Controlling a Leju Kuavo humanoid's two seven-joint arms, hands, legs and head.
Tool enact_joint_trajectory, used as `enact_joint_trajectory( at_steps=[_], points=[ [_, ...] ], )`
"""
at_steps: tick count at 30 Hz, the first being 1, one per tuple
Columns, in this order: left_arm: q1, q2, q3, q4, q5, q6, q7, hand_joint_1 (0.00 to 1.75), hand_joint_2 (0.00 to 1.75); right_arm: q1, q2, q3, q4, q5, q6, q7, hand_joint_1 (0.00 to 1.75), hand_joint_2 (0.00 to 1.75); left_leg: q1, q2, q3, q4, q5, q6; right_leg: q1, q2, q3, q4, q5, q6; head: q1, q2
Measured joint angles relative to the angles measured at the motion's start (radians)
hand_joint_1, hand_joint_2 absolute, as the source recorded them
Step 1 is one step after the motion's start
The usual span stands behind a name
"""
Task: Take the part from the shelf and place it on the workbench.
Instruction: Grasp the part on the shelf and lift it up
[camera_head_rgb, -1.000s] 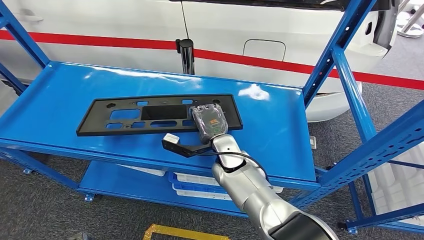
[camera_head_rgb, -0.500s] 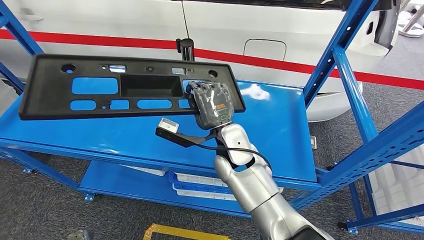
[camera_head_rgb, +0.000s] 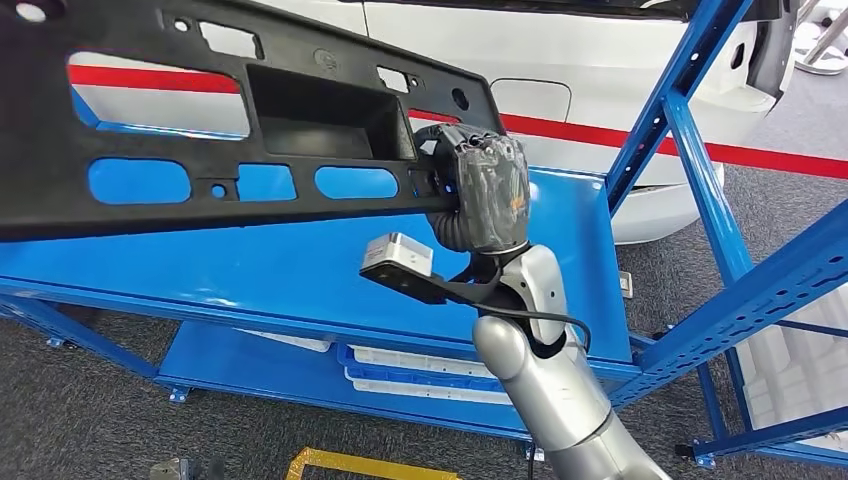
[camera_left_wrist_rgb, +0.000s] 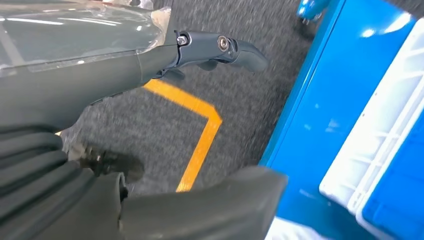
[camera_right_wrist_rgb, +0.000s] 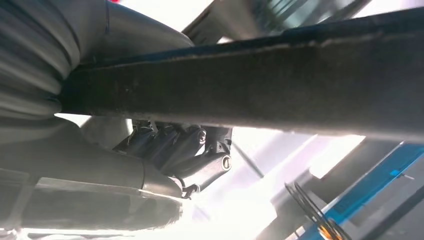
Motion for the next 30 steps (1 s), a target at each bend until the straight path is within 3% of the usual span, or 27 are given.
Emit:
enact_joint_trajectory(
  at_steps=[5, 18, 22, 25, 27, 30],
  points=[
    [0.001, 0.0, 0.0, 0.01, 0.009, 0.003, 0.062, 0.0, 1.75, 0.014, -0.008, -0.003, -0.039, -0.261, 0.034, -0.057, 1.75, 1.75, 0.0, 0.0, 0.0, 0.0, 0.0, 0.0, 0.0, 0.0, 0.0, 0.0, 0.0, 0.0, 0.0, 0.0],
    [-0.003, 0.0, -0.004, 0.02, -0.011, 0.01, 0.145, 0.0, 1.75, 0.036, -0.012, -0.029, -0.088, -0.434, 0.063, -0.061, 1.75, 1.75, -0.004, -0.001, 0.0, 0.002, -0.002, 0.004, -0.008, -0.001, 0.0, -0.001, 0.0, 0.001, 0.0, 0.0],
    [-0.009, 0.0, -0.008, 0.02, -0.019, 0.007, 0.15, 0.0, 1.75, 0.052, -0.015, -0.037, -0.104, -0.445, 0.064, -0.06, 1.75, 1.75, -0.01, 0.0, -0.001, 0.005, -0.006, 0.013, -0.016, 0.0, 0.001, -0.002, 0.001, 0.012, 0.0, 0.0],
    [-0.013, 0.0, -0.008, 0.02, -0.02, 0.007, 0.151, 0.0, 1.75, 0.056, -0.016, -0.042, -0.112, -0.446, 0.066, -0.06, 1.75, 1.75, -0.009, 0.001, 0.003, -0.002, -0.001, 0.028, -0.018, -0.001, 0.002, -0.002, -0.002, 0.022, -0.001, 0.0],
    [-0.016, -0.001, -0.008, 0.02, -0.022, 0.004, 0.151, 0.0, 1.75, 0.058, -0.017, -0.044, -0.118, -0.446, 0.067, -0.06, 1.75, 1.75, -0.004, 0.004, 0.011, -0.015, 0.01, 0.041, -0.015, -0.001, -0.014, 0.04, -0.034, 0.017, 0.001, 0.0],
    [-0.017, -0.002, -0.016, 0.022, -0.033, -0.005, 0.162, 0.0, 1.75, 0.083, -0.025, -0.05, -0.121, -0.444, 0.062, -0.06, 1.75, 1.75, -0.003, 0.004, 0.013, -0.02, 0.016, 0.049, -0.012, 0.0, -0.089, 0.223, -0.125, -0.004, 0.006, 0.0]
  ],
)
